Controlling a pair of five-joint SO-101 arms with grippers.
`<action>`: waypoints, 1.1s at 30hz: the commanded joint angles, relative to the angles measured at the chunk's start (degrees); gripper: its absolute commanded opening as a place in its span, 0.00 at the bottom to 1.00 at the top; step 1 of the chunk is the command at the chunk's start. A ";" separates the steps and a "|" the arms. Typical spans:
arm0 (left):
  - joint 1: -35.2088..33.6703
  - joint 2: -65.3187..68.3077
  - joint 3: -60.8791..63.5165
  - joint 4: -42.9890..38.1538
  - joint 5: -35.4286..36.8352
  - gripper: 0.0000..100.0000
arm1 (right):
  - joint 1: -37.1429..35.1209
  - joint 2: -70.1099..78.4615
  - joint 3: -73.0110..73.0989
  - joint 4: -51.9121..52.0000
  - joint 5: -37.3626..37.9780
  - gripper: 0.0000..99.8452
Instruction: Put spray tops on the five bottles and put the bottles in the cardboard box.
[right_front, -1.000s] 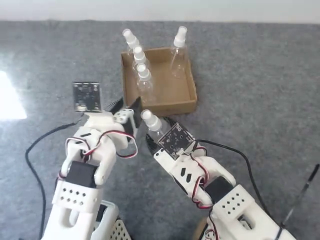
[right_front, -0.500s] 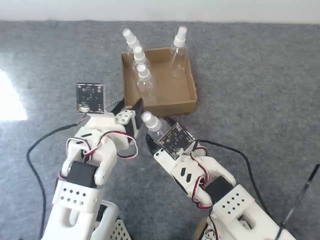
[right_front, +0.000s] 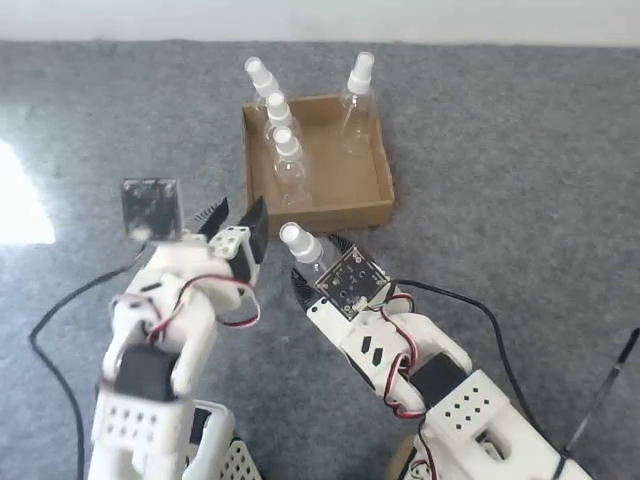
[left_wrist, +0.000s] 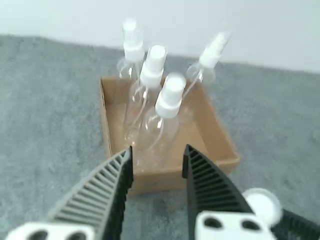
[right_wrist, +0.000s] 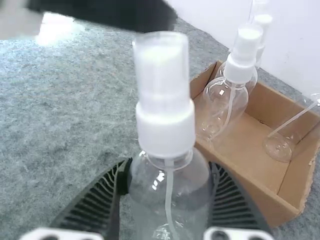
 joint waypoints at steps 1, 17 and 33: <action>0.35 -12.92 0.04 1.23 -0.18 0.15 | 0.40 -1.71 0.26 -0.75 1.05 0.11; 7.21 -25.76 8.13 1.23 -4.57 0.16 | 0.22 -1.71 0.35 -0.75 1.05 0.11; 7.91 -16.18 8.04 -0.97 -4.57 0.16 | 0.22 -1.71 0.35 -0.57 1.05 0.11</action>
